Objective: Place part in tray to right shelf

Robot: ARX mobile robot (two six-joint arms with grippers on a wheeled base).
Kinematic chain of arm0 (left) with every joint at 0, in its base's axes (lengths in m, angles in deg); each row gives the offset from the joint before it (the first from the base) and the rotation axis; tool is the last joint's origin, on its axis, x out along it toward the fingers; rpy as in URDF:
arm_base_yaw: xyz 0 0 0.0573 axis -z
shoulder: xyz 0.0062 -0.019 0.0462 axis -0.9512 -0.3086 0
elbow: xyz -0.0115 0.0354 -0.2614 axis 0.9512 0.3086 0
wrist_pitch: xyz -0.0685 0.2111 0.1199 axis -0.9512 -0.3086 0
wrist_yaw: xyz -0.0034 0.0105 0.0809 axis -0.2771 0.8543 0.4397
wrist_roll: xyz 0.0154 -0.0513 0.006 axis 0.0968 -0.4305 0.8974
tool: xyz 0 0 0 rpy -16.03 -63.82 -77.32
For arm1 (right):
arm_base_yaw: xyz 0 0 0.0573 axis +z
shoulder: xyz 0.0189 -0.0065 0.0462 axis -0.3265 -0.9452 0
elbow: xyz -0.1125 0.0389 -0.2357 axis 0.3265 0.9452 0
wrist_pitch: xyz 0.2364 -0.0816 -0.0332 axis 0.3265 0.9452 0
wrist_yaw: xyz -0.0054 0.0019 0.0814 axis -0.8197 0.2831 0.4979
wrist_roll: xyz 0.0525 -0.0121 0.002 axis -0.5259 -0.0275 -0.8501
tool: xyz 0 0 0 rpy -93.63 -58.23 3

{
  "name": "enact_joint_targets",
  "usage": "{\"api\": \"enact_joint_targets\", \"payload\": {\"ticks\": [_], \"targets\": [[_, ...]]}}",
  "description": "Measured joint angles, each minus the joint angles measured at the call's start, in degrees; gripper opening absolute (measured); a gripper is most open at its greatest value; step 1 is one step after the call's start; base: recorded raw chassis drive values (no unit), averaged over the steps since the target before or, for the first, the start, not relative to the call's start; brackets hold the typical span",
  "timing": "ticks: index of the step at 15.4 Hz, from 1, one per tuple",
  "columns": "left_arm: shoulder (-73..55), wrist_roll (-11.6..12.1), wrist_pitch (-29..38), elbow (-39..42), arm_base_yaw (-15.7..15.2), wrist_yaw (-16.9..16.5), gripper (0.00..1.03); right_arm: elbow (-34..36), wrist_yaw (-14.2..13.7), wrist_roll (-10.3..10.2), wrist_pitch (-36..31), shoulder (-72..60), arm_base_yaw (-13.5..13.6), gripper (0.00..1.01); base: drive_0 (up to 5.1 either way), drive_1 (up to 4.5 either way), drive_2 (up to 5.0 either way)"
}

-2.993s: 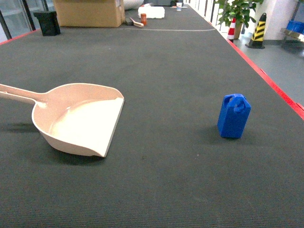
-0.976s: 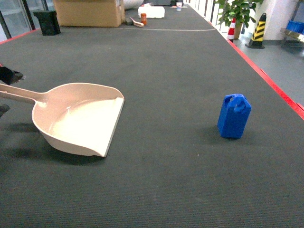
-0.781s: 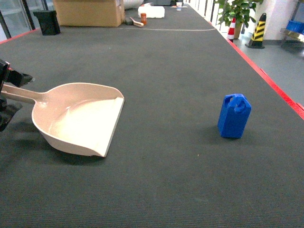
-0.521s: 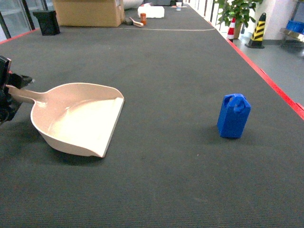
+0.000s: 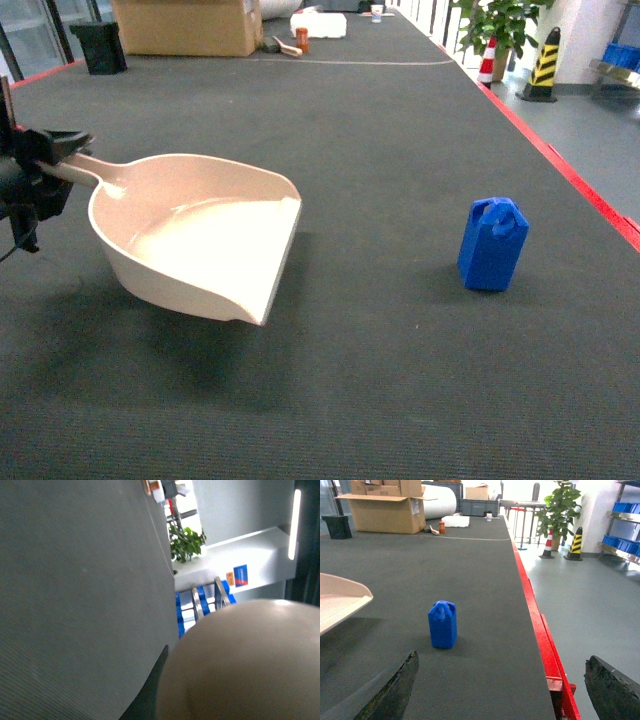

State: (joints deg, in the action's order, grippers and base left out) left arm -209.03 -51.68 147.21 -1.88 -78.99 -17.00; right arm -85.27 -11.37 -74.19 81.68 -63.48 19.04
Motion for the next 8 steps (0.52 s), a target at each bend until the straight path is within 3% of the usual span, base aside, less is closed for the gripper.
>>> {"api": "enact_joint_targets", "payload": {"ticks": [4, 8], "targets": [[10.12, -5.03, 0.28, 3.67, 8.66, -0.24, 0.12, 0.00, 0.00, 0.00, 0.04, 0.00, 0.00, 0.98, 0.0, 0.00, 0.0], [11.96, -7.63, 0.11, 4.00, 15.52, 0.44, 0.12, 0.00, 0.00, 0.00, 0.02, 0.00, 0.00, 0.98, 0.0, 0.00, 0.0]]}}
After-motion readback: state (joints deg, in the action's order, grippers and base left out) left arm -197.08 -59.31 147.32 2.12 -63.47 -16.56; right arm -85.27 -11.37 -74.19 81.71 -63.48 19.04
